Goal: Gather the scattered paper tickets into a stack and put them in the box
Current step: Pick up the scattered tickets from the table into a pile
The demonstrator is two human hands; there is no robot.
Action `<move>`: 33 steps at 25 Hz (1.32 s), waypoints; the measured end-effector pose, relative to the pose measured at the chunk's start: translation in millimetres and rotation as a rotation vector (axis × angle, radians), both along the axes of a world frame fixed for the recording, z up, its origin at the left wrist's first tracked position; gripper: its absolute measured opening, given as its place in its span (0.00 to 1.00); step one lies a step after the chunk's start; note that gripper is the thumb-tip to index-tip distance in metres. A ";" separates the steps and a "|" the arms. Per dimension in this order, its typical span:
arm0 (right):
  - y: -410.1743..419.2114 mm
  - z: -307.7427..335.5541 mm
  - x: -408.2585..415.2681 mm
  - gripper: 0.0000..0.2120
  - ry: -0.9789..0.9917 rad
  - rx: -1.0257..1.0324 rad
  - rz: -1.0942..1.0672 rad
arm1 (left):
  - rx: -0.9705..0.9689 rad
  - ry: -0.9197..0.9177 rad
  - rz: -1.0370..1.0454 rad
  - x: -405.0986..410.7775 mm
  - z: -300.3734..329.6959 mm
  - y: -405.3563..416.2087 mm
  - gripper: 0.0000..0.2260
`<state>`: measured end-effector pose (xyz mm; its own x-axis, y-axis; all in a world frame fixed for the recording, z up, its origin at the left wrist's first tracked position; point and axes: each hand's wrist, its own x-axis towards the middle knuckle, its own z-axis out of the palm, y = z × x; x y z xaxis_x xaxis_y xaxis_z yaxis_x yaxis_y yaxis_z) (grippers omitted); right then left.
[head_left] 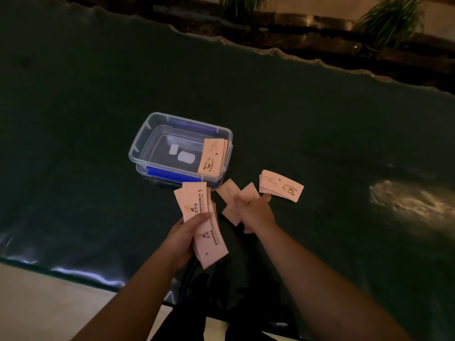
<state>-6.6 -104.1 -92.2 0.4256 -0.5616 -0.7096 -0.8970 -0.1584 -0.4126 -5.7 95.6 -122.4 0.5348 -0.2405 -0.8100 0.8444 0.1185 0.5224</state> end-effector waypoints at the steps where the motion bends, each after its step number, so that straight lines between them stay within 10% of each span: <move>1: 2.7 -1.1 1.6 0.44 0.030 -0.024 0.039 | -0.002 0.002 0.003 -0.7 -0.1 1.8 0.20; 10: -15.2 -4.9 35.3 0.49 -0.003 -0.383 1.130 | 0.012 0.003 0.001 -6.2 -2.6 18.3 0.21; 17: -12.3 -9.3 26.5 0.39 0.144 -0.175 0.681 | -0.030 0.015 0.040 -4.4 2.8 11.9 0.21; 24: 14.2 -19.4 -10.7 0.08 0.023 0.222 0.399 | -0.131 0.019 0.023 -3.8 9.9 6.0 0.22; 33: 7.2 -13.5 -26.4 0.19 -0.117 0.324 0.189 | -0.104 0.012 0.036 -9.1 11.6 20.2 0.25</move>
<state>-33.0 -96.9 -105.6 0.5887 -0.2209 -0.7775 -0.8083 -0.1610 -0.5663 -14.8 115.8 -110.9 0.5350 -0.3049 -0.7879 0.8448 0.2018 0.4955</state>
